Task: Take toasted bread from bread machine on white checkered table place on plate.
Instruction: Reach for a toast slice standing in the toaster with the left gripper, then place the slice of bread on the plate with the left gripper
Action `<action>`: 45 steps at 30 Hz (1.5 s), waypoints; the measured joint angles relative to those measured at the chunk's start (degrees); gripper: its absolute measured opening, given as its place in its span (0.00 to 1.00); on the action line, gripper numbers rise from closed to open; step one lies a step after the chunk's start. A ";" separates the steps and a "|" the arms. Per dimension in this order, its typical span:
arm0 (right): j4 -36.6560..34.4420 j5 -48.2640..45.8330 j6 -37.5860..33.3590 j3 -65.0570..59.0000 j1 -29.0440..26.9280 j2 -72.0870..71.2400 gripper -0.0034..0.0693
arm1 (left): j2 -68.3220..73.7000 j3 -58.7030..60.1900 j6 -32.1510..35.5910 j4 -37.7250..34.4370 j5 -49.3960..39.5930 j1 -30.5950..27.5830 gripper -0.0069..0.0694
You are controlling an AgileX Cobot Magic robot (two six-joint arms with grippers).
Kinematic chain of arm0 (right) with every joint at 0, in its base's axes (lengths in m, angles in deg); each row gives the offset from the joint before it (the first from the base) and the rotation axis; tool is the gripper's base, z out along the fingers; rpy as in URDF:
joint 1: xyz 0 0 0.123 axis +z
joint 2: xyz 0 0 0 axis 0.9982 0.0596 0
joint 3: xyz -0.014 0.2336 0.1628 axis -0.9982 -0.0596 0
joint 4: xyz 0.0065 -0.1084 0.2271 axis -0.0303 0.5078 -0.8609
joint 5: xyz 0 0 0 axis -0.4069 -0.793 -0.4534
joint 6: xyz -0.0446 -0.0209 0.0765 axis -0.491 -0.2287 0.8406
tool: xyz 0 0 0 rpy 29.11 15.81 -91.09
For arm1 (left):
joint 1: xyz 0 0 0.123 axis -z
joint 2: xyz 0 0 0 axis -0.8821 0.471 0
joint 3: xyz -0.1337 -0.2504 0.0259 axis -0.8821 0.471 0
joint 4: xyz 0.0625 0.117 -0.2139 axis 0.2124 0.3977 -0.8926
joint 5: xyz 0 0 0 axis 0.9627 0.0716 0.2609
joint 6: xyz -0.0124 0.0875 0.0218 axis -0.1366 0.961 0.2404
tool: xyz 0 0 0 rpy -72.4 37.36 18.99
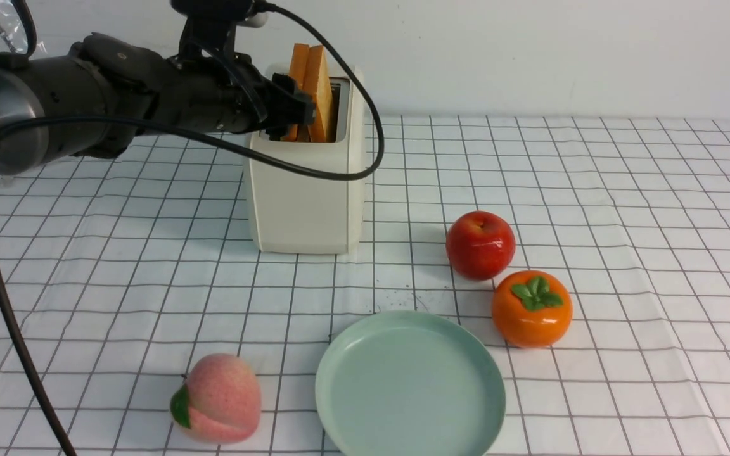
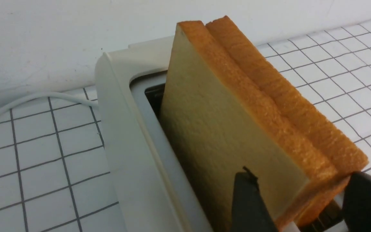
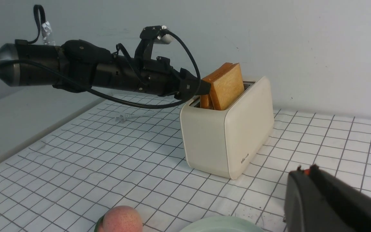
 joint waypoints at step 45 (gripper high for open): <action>0.68 0.15 0.02 0.00 0.00 0.00 0.09 | -10.11 -1.07 0.05 -0.86 4.77 0.00 0.14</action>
